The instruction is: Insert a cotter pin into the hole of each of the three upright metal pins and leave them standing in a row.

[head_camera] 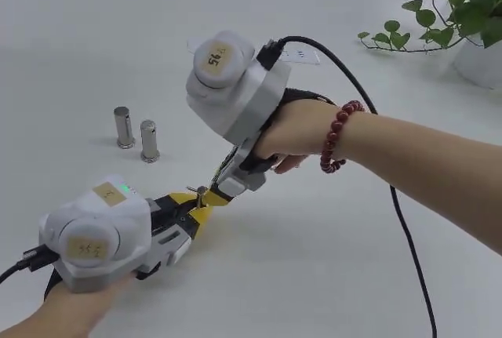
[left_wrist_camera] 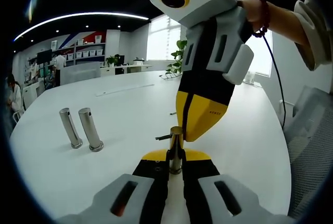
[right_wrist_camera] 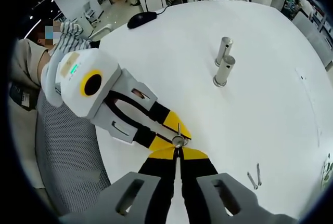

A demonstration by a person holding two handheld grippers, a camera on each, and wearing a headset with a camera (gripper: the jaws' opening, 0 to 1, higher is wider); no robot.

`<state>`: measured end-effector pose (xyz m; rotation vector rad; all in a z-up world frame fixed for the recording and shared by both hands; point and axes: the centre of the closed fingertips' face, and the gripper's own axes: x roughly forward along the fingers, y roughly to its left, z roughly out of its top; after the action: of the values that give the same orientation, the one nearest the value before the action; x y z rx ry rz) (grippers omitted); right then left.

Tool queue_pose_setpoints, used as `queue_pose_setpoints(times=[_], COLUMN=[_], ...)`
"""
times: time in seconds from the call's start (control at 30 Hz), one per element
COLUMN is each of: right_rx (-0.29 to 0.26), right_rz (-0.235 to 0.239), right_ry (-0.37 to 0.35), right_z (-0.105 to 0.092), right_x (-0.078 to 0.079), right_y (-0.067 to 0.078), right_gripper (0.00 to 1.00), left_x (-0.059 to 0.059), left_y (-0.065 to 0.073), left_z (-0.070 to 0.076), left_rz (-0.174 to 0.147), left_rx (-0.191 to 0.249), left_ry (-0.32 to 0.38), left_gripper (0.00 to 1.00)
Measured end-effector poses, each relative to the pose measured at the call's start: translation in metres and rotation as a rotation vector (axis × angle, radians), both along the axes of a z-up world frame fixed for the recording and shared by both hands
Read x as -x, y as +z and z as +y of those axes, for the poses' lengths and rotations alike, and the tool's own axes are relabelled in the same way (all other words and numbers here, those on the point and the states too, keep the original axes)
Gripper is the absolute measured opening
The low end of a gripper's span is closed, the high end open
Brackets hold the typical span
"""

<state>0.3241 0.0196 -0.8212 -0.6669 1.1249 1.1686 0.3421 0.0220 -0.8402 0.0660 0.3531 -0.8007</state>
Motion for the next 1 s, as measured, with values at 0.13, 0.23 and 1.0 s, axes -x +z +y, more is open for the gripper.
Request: queue_pose_setpoints(times=[0.13,0.23,1.0], right_rx=[-0.013,-0.037,-0.066], right_rz=[-0.001,-0.004,-0.039], right_ry=[0.002,-0.003,-0.051], right_z=[0.0000,0.0027,0.0004], right_x=[0.0009,0.0022,0.0004], right_y=[-0.0004,0.0004,0.0033], right_gripper=[0.05,0.10,0.05], left_x=[0.0000,-0.0002,0.0010], left_y=[-0.0002,-0.0005,0.0000], left_z=[0.0002,0.0003,0.0001], left_rz=[0.000,0.000,0.001], left_rx=[0.000,-0.002,0.001], left_ry=[0.000,0.001,0.005], left_gripper=[0.07,0.07,0.07])
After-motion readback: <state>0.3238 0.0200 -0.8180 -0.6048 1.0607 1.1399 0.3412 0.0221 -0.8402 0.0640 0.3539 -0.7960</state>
